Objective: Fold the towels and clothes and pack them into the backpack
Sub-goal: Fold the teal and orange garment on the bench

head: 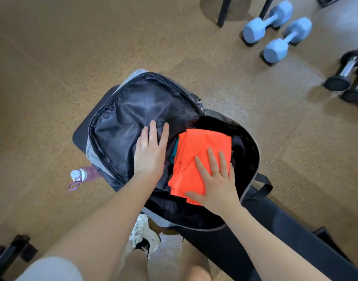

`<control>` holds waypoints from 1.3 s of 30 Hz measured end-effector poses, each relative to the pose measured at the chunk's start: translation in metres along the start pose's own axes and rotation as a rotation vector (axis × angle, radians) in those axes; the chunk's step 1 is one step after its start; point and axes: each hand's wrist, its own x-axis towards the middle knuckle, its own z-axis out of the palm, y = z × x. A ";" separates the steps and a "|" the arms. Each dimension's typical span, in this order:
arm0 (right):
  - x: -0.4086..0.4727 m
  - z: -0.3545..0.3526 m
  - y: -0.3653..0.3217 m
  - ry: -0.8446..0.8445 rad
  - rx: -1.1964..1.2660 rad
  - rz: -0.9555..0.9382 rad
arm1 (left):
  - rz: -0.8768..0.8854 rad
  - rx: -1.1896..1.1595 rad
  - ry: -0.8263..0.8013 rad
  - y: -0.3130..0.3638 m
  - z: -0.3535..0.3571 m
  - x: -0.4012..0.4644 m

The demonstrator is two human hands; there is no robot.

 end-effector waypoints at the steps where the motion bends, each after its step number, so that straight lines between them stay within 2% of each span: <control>1: 0.002 0.002 0.000 -0.010 -0.033 0.008 | 0.025 -0.014 -0.018 -0.001 -0.001 0.002; 5: 0.004 0.003 -0.010 -0.034 -0.046 0.057 | 0.041 -0.162 -0.055 -0.010 -0.024 0.000; 8: 0.001 0.002 -0.025 -0.014 -0.013 0.026 | 0.049 -0.292 -0.057 -0.019 -0.047 -0.007; 12: 0.017 0.003 -0.065 -0.023 0.111 0.068 | 0.070 -0.428 0.112 -0.018 -0.066 -0.014; 14: 0.033 0.005 -0.079 -0.136 0.192 0.103 | 0.075 -0.468 0.153 -0.019 -0.069 -0.015; 16: 0.043 0.002 -0.080 -0.191 0.201 0.096 | 0.058 -0.466 0.108 -0.026 -0.061 -0.015; 19: 0.041 -0.014 -0.061 -0.256 0.123 0.036 | 0.162 -0.562 -0.065 -0.038 -0.044 -0.016; 21: 0.034 -0.033 -0.051 -0.190 0.129 -0.001 | 0.216 -0.619 -0.125 -0.044 -0.043 -0.020; 25: 0.026 -0.072 -0.054 0.163 0.254 -0.040 | 0.108 -0.687 0.115 -0.059 -0.063 -0.017; 28: 0.036 -0.094 -0.079 0.160 0.284 -0.127 | 0.000 -0.549 0.150 -0.079 -0.076 0.000; 30: 0.047 -0.100 -0.095 0.163 0.326 -0.177 | -0.087 -0.384 0.072 -0.093 -0.077 0.017; 32: 0.057 -0.100 -0.109 0.179 0.363 -0.196 | -0.188 -0.312 -0.054 -0.105 -0.074 0.035; 35: 0.066 -0.093 -0.119 0.210 0.397 -0.178 | -0.243 -0.371 -0.106 -0.119 -0.064 0.056; 37: 0.065 -0.087 -0.123 0.230 0.426 -0.138 | -0.207 -0.439 -0.147 -0.127 -0.059 0.059; 39: 0.063 -0.084 -0.125 0.242 0.465 -0.110 | -0.171 -0.527 -0.110 -0.134 -0.061 0.053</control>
